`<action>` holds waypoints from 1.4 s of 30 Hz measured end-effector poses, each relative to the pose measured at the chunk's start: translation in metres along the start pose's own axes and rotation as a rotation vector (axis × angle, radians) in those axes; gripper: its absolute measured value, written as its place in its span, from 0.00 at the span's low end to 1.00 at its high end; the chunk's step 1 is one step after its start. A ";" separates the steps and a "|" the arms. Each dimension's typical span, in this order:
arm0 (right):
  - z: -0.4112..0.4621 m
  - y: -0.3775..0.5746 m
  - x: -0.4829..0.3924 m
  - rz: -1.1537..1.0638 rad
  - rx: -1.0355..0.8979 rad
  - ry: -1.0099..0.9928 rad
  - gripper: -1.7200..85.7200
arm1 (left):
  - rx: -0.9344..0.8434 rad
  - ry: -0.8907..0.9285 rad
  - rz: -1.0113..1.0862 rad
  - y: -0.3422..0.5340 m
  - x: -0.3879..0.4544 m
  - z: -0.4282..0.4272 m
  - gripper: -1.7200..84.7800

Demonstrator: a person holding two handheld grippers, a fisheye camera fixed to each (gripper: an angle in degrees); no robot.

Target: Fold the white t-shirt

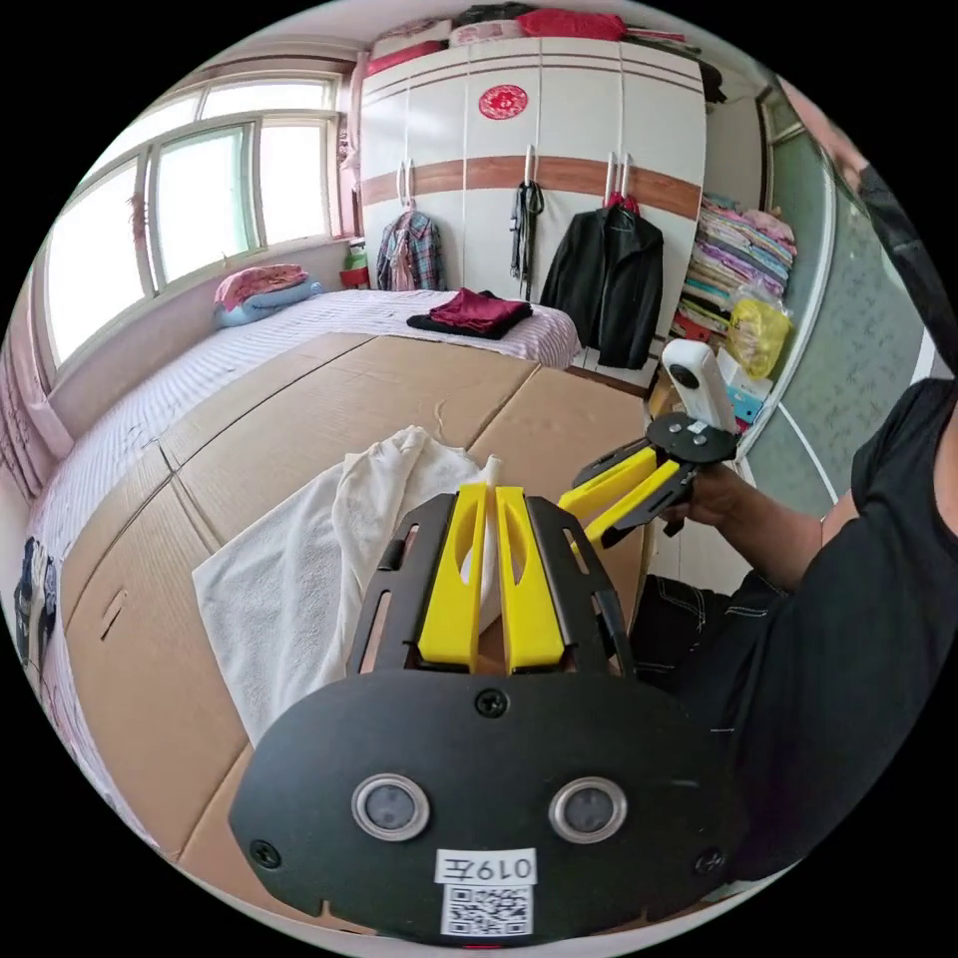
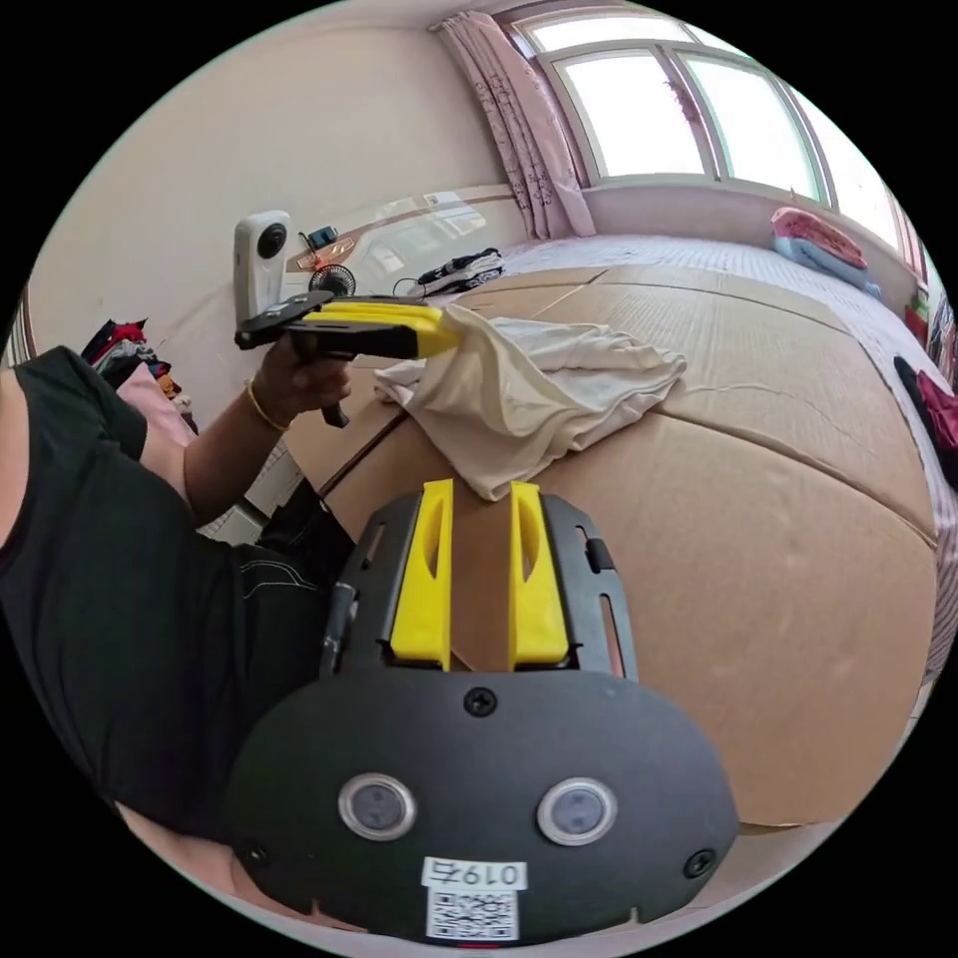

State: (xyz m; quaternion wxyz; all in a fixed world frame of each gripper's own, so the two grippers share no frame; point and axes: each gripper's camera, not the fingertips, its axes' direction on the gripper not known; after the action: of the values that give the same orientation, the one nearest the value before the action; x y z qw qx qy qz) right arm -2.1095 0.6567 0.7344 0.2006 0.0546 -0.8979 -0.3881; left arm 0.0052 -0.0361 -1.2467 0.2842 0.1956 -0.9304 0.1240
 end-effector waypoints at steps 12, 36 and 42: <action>-0.003 -0.030 0.031 0.128 -0.070 -0.099 0.04 | 0.092 0.028 -0.079 0.011 -0.037 -0.006 0.03; -0.054 -0.077 0.053 0.272 -0.142 -0.235 0.02 | 0.033 0.076 -0.081 0.024 -0.048 0.024 0.03; -0.075 -0.088 0.055 0.288 -0.112 -0.241 0.05 | 0.118 0.096 -0.163 0.028 -0.061 0.013 0.03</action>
State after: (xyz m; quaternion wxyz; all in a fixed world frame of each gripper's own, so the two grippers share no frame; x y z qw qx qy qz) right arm -2.1348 0.5313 0.7346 0.1478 -0.1325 -0.8910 -0.4083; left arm 0.0331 0.0022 -1.2960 0.3257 0.2810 -0.8877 0.1644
